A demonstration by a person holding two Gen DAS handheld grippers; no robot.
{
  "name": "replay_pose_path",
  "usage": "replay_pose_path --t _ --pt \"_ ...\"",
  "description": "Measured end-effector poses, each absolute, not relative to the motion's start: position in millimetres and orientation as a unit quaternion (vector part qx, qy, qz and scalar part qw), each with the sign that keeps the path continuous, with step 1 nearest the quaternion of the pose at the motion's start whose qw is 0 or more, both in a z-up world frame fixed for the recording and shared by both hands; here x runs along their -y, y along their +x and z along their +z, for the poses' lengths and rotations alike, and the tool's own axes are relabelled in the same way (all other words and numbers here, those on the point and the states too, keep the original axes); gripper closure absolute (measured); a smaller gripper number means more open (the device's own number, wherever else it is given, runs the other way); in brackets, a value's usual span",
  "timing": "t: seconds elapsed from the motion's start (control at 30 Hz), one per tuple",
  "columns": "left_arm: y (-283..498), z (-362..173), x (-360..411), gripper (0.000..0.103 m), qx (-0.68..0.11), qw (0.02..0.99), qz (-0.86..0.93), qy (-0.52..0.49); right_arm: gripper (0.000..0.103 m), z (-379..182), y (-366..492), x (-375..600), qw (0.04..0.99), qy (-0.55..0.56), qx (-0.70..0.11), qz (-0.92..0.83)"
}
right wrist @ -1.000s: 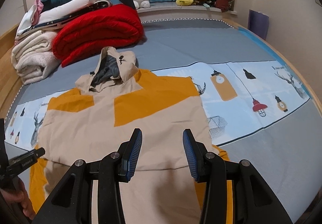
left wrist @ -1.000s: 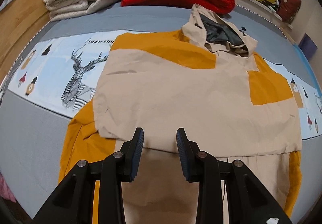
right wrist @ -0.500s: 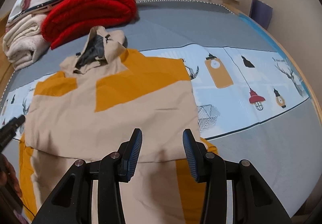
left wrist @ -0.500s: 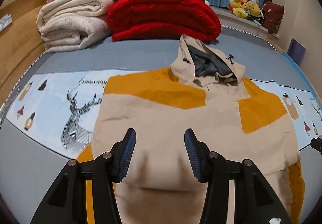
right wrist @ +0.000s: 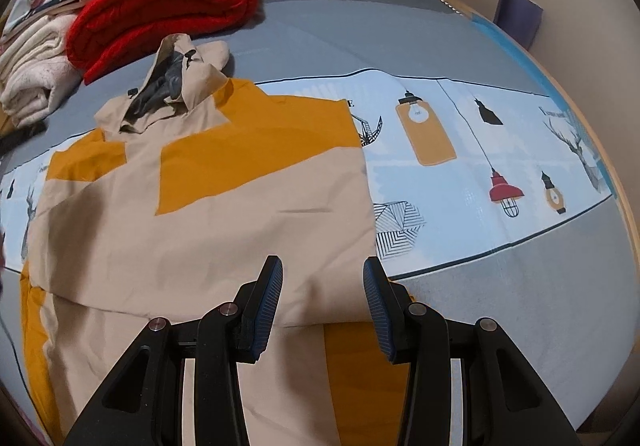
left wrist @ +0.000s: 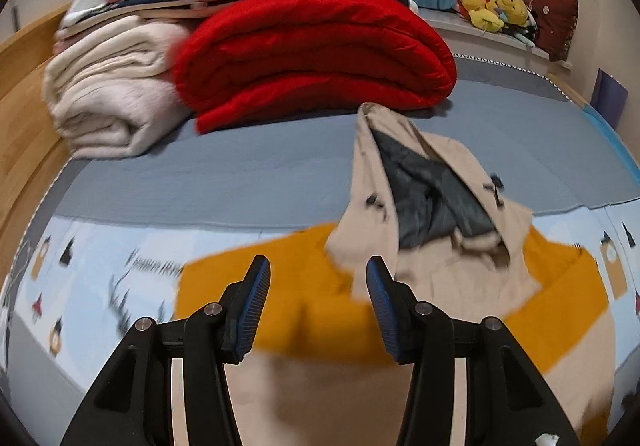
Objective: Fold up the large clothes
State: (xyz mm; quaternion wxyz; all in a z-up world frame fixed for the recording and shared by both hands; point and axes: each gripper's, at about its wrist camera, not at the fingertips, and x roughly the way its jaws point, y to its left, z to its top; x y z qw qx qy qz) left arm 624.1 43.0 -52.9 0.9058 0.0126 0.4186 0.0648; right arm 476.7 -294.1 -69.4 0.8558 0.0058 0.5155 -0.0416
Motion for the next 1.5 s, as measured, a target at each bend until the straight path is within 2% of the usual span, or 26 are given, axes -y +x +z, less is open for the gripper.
replay_pose_path --t 0.4,0.67,0.7,0.77,0.8,1.0,1.2,1.33,1.5 --pt "797 -109 -31 0.054 -0.482 0.874 0.032 -0.052 0.059 -93 492 295 0.842 -0.007 -0.536 -0.055" --pt "852 -146 -35 0.054 -0.523 0.846 0.085 -0.054 0.059 -103 497 296 0.835 -0.018 -0.546 -0.059" --pt "853 -149 -36 0.058 -0.524 0.845 0.088 -0.052 0.059 -103 498 295 0.835 -0.019 -0.546 -0.059" --pt "854 -152 -34 0.094 -0.529 0.843 0.076 -0.055 0.059 -104 498 295 0.835 -0.018 -0.547 -0.058" --pt "851 -152 -30 0.100 -0.533 0.842 0.067 -0.048 0.059 -105 497 295 0.834 -0.017 -0.549 -0.057" --pt "785 -82 5 0.101 -0.452 0.892 -0.005 0.011 0.059 -96 497 292 0.838 -0.014 -0.543 -0.054" --pt "616 -5 36 0.101 -0.366 0.924 -0.083 0.072 0.059 -71 490 283 0.851 0.004 -0.524 -0.040" --pt "516 -3 21 0.101 -0.370 0.925 -0.079 0.026 0.059 -61 483 280 0.857 0.018 -0.514 -0.031" --pt "423 -48 -6 0.101 -0.427 0.902 -0.024 -0.057 0.059 -52 474 280 0.862 0.031 -0.505 -0.023"
